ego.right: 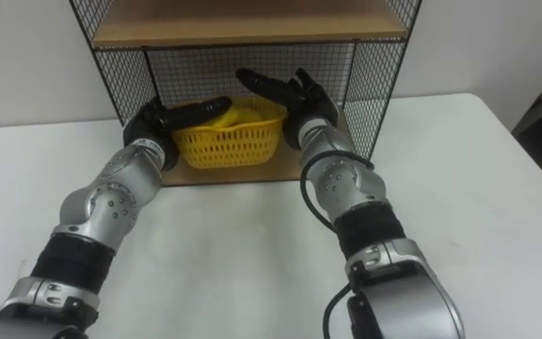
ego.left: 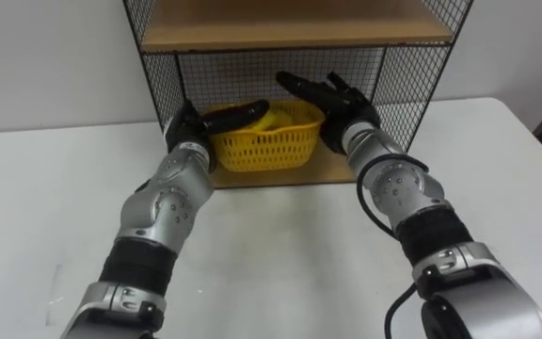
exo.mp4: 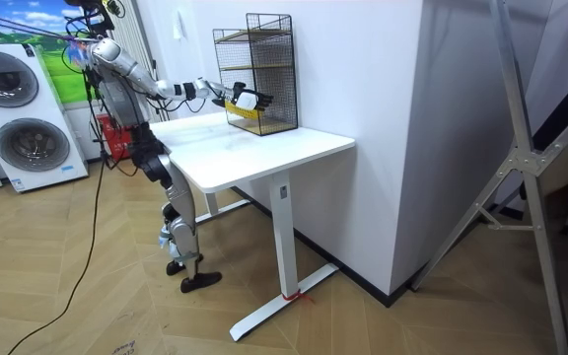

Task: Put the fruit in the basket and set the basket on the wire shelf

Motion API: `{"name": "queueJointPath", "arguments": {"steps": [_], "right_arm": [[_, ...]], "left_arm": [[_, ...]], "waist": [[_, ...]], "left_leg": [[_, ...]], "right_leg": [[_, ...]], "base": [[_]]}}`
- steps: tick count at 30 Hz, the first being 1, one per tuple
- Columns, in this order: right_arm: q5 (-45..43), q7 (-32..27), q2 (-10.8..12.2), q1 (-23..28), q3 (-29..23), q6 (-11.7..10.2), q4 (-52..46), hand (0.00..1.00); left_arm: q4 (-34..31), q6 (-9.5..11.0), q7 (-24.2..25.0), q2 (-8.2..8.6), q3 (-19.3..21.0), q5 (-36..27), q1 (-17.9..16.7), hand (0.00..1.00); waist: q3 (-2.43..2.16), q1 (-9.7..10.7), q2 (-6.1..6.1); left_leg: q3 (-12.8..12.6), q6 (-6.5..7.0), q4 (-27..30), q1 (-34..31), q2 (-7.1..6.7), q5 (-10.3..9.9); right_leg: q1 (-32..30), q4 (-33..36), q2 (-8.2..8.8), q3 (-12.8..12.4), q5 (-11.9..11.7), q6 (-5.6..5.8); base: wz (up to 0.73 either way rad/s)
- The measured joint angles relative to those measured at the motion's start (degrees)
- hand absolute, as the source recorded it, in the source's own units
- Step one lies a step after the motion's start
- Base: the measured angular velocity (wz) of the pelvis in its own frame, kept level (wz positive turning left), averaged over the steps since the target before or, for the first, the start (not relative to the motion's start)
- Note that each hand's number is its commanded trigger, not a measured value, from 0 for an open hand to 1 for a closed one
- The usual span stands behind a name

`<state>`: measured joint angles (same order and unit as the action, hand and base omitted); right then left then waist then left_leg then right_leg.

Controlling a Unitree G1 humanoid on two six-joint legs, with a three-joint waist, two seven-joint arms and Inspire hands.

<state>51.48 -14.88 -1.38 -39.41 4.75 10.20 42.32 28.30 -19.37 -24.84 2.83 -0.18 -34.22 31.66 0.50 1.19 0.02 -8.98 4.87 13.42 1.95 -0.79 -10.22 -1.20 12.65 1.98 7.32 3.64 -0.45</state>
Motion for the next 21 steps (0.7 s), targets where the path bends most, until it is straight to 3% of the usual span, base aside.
{"name": "queueJointPath", "arguments": {"steps": [9,21], "right_arm": [[-0.27,0.10,0.05,-0.01,-0.37,0.66,3.52,0.00],[-0.77,2.19,-0.65,0.01,0.28,2.41,8.31,0.00]], "left_arm": [[4.21,-0.73,0.85,-0.06,-0.35,0.00,1.50,0.00],[7.48,0.36,4.80,-1.94,-2.75,0.04,1.51,0.00]], "waist": [[0.08,0.05,-0.08],[0.32,0.00,-0.10]], "left_leg": [[0.21,-0.04,-0.22,0.21,-0.02,0.10],[0.39,-0.12,-0.82,0.56,-0.06,0.31]], "right_leg": [[0.25,-0.12,0.00,0.29,-0.01,-0.01],[0.85,-0.98,-0.11,0.63,-0.23,-0.12]], "base": [[0.00],[0.01]]}}
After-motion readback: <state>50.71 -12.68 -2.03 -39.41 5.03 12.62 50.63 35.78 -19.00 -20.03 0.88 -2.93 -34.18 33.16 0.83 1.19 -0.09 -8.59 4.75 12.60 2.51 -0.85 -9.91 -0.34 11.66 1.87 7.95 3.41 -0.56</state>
